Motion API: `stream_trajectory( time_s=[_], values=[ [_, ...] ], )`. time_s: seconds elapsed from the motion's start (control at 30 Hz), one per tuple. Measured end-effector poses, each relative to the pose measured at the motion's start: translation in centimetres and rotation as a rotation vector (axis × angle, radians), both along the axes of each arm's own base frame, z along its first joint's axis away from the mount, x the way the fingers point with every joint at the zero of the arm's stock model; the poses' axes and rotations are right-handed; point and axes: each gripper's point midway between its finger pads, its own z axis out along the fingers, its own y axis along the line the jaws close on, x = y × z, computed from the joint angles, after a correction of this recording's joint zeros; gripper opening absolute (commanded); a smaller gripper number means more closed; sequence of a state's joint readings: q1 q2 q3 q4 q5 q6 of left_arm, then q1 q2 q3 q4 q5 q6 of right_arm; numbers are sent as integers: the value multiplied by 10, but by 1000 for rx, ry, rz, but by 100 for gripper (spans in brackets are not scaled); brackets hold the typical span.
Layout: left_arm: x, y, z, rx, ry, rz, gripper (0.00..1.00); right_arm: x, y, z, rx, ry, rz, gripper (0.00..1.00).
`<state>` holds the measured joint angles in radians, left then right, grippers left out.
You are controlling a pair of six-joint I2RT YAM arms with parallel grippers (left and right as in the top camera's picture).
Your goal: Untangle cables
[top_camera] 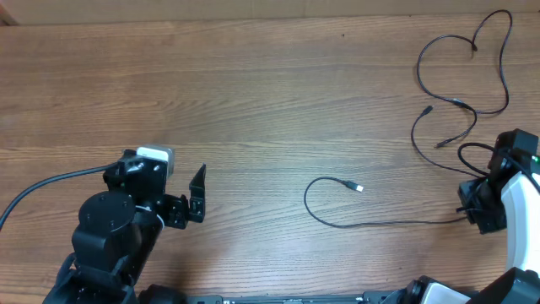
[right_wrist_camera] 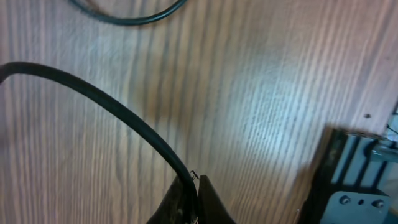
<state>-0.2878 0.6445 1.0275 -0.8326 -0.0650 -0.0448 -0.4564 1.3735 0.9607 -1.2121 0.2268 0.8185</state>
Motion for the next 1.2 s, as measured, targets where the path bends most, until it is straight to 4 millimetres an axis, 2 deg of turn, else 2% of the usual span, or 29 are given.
stream_trajectory(
  time_s=[0.07,0.1,0.13,0.17,0.2,0.27,0.4,0.5,0.63,0.67,0.73,0.8,0.93,1.0,1.1,1.17,1.2],
  values=[
    [0,0,1,0,-3,0,100,3,1,0,10,-12,14,22],
    [0,0,1,0,-3,0,100,3,2,-1,15,-13,20,37],
    [0,0,1,-1,-2,0,100,4,3,-1,20,-17,23,42],
    [0,0,1,0,-3,0,100,5,4,-1,26,-18,33,59],
    [0,0,1,0,-3,0,100,6,5,-1,34,-21,42,71],
    [0,0,1,-1,-4,0,100,5,6,-1,40,-17,53,80],
    [1,0,2,-3,-10,0,100,1,8,-1,51,-5,59,84],
    [2,0,4,-4,-16,0,100,2,12,8,61,-36,81,84],
    [2,-1,4,-5,-17,-1,100,22,23,39,79,-184,197,86],
    [2,-1,4,-7,-17,-5,100,32,31,55,80,-258,277,87],
    [1,-3,4,-10,-16,-11,100,43,47,73,94,-351,399,88],
    [1,-3,4,-12,-15,-16,100,53,80,94,143,-469,605,89],
    [1,-4,4,-14,-15,-21,100,59,135,106,272,-563,884,89],
    [1,-4,4,-15,-14,-21,100,58,155,108,313,-579,978,89],
    [1,-4,4,-14,-14,-22,99,49,204,112,407,-588,1200,90],
    [1,-4,4,-14,-13,-22,100,38,232,112,457,-572,1323,92],
    [1,-4,3,-14,-12,-22,100,35,239,111,472,-564,1352,93]
  ],
)
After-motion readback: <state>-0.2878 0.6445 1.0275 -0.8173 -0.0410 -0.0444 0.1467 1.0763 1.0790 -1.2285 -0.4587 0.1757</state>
